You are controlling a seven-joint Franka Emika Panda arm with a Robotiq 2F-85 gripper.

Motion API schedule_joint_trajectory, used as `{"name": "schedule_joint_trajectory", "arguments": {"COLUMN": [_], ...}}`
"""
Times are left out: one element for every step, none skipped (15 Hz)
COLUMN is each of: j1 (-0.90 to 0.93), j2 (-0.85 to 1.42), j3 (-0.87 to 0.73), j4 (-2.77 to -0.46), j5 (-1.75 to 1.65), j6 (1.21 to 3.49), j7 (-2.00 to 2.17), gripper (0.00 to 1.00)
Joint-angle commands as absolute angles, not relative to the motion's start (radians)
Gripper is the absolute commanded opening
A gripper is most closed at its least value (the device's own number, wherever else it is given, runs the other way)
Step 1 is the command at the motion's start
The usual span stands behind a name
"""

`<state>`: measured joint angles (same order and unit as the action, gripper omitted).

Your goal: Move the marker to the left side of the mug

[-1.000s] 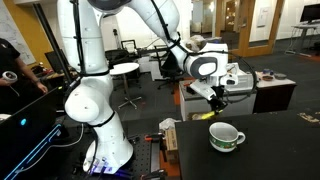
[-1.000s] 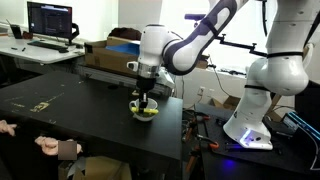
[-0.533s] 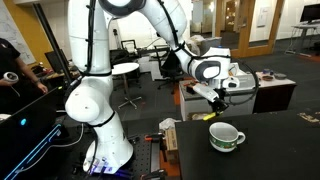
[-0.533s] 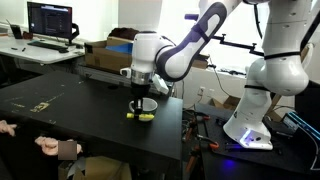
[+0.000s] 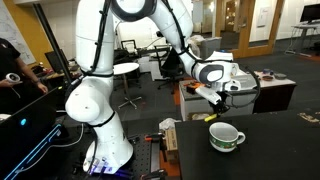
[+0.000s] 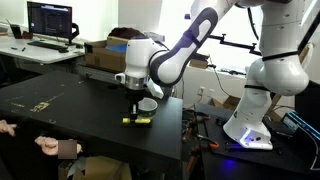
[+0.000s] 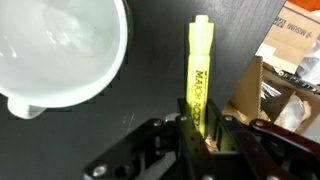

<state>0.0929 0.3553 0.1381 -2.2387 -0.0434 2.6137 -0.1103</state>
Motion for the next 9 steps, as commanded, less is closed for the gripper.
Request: {"name": "schedule_joint_trajectory", "arguments": {"j1": [0.107,0.110,0.110,0.116,0.118,0.123,0.128,0.130,0.131], "j2": [0.374,0.369,0.361,0.349,0.331,0.305,0.284,0.250,0.220], "j3": [0.120,0.113,0.109,0.097,0.089,0.077,0.064,0.052,0.042], "j4": [-2.194,-2.195,-2.198,-2.204,-2.215,-2.236,-2.249,-2.272,-2.291], "j5": [-0.056,-0.058,-0.055,-0.061,-0.062,-0.067,-0.071,-0.073,-0.076], "j6": [2.573,2.579,2.583,2.585,2.591,2.599,2.605,2.609,2.617], "j7": [-0.084,-0.068,-0.055,-0.022,0.002,0.035,0.066,0.101,0.134], "gripper": [0.53,0.59,0.68,0.75,0.81,0.90,0.97,1.00,1.00]}}
